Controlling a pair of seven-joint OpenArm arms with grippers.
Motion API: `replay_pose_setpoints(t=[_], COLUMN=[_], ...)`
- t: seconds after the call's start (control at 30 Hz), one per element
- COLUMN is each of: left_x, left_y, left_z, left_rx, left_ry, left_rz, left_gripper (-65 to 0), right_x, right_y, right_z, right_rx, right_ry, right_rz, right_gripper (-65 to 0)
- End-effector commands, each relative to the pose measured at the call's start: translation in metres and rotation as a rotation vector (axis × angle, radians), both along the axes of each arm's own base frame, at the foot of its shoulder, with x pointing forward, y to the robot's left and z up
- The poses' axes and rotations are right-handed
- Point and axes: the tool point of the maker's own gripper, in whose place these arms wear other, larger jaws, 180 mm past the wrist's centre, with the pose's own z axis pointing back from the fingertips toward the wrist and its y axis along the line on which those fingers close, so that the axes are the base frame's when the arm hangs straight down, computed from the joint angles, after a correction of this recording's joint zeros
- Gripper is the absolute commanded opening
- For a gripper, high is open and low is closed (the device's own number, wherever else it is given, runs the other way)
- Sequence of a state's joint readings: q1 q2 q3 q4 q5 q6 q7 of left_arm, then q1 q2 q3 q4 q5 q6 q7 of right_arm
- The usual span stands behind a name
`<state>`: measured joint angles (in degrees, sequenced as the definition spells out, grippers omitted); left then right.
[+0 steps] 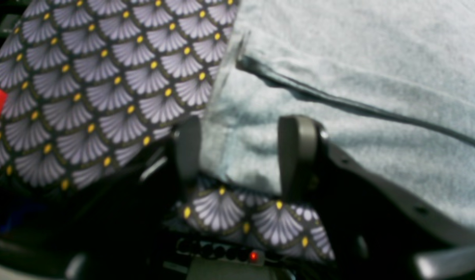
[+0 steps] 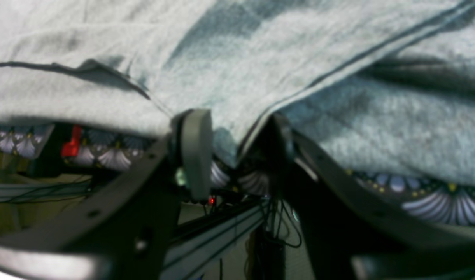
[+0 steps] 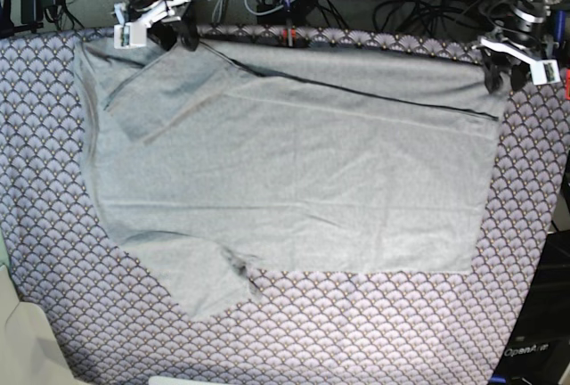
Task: Fold the T-shirt properly
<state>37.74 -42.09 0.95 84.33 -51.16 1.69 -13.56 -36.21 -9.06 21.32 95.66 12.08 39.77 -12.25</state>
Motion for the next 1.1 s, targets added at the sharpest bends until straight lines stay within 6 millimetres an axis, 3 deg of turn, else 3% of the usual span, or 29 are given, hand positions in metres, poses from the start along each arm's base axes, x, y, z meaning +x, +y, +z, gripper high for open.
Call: replay_pose_setpoints(t=[0.0, 0.3, 0.67, 1.07], left_x=[0.006, 0.006, 0.006, 0.008], left_y=[0.004, 0.003, 0.003, 0.001], left_z=[0.01, 0.01, 0.01, 0.014], left_rx=[0.019, 0.018, 0.018, 0.01], left_ry=[-0.033, -0.033, -0.033, -0.044], left_rz=[-0.015, -0.016, -0.016, -0.017], left_gripper=[-33.3, -33.3, -33.3, -33.3], right_x=[0.001, 0.016, 0.062, 0.119], right_y=[0.001, 0.001, -0.004, -0.02], right_z=[0.005, 0.016, 0.056, 0.07], right_rx=[0.007, -0.018, -0.123, -0.253], right_ry=[-0.018, -0.065, -0.182, -0.165], right_rz=[-0.002, 0.016, 0.068, 0.161], right_gripper=[-46.6, -63.8, -64.0, -64.0])
